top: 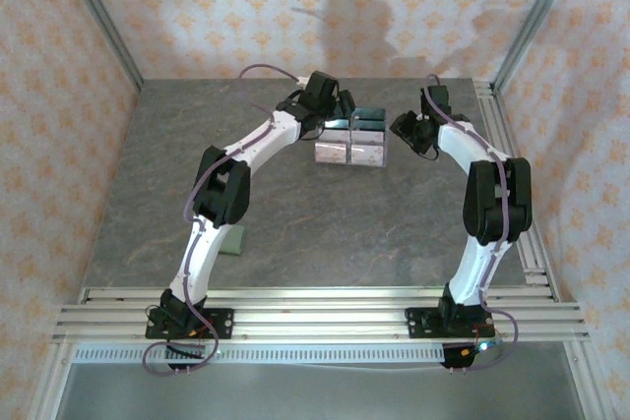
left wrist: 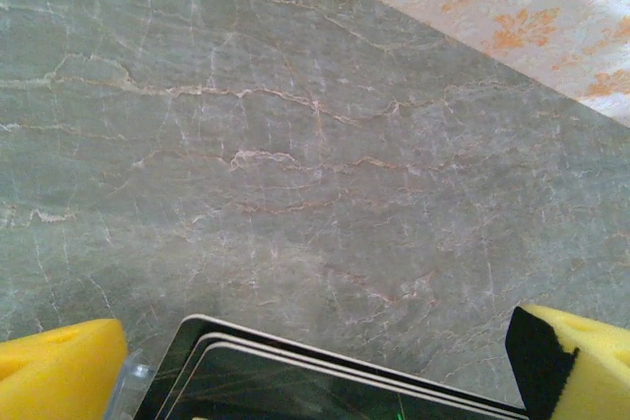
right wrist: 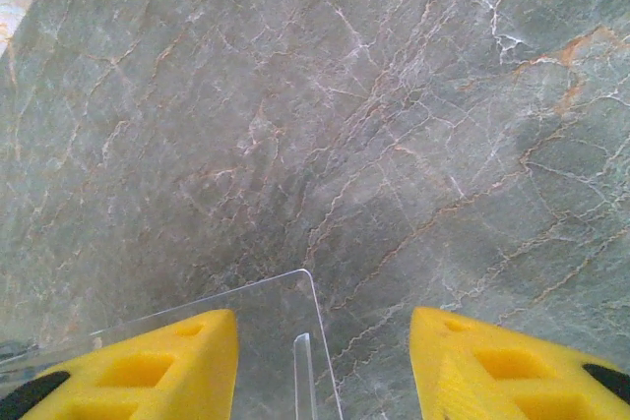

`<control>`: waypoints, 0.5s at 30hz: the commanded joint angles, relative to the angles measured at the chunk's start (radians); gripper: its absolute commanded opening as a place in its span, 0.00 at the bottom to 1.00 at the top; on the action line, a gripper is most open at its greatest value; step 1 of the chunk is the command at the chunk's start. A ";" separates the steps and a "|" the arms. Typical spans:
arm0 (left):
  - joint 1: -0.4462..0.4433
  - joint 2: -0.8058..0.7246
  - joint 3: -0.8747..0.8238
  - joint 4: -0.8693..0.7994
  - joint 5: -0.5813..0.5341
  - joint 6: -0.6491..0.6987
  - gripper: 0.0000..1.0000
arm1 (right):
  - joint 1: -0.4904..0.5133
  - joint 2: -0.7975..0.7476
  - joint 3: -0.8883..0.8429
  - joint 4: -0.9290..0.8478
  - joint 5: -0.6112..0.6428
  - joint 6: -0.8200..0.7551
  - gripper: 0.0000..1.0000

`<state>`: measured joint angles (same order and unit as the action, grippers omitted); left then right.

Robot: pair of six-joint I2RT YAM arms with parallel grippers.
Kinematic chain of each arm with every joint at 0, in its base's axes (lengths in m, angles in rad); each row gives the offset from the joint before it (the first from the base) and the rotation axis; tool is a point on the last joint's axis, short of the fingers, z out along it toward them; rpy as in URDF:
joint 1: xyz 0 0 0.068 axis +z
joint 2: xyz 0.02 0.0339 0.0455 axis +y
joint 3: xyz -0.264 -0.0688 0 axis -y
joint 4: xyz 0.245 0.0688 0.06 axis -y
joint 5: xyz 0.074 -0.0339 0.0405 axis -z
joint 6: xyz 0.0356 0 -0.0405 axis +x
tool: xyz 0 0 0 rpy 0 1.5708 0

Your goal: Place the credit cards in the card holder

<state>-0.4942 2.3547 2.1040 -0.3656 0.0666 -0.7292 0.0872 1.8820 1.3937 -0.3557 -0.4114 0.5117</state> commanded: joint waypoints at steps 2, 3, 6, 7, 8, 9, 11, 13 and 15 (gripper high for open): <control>-0.017 0.038 0.029 -0.051 0.058 0.018 1.00 | 0.015 -0.024 -0.018 0.071 -0.041 -0.015 0.50; -0.019 0.040 0.025 -0.048 0.059 0.018 1.00 | 0.016 -0.019 -0.022 0.076 -0.038 -0.016 0.50; -0.023 0.042 0.008 -0.038 0.062 0.020 1.00 | 0.015 -0.003 -0.033 0.089 -0.034 -0.015 0.50; -0.025 0.039 0.000 -0.035 0.059 0.023 1.00 | 0.016 0.004 -0.036 0.094 -0.034 -0.016 0.50; -0.026 0.037 -0.007 -0.030 0.058 0.024 1.00 | 0.016 0.008 -0.041 0.098 -0.035 -0.015 0.50; -0.027 0.038 -0.014 -0.024 0.059 0.025 1.00 | 0.016 0.013 -0.048 0.104 -0.033 -0.015 0.50; -0.032 0.034 -0.022 -0.022 0.057 0.029 1.00 | 0.016 0.020 -0.060 0.118 -0.035 -0.012 0.49; -0.034 0.029 -0.039 -0.012 0.050 0.034 1.00 | 0.016 0.027 -0.075 0.130 -0.038 -0.011 0.49; -0.037 0.025 -0.061 0.002 0.047 0.034 1.00 | 0.016 0.031 -0.092 0.142 -0.037 -0.009 0.49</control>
<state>-0.4961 2.3829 2.0872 -0.3618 0.0799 -0.7132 0.0868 1.9034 1.3205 -0.2928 -0.4107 0.5045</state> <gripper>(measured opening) 0.998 0.493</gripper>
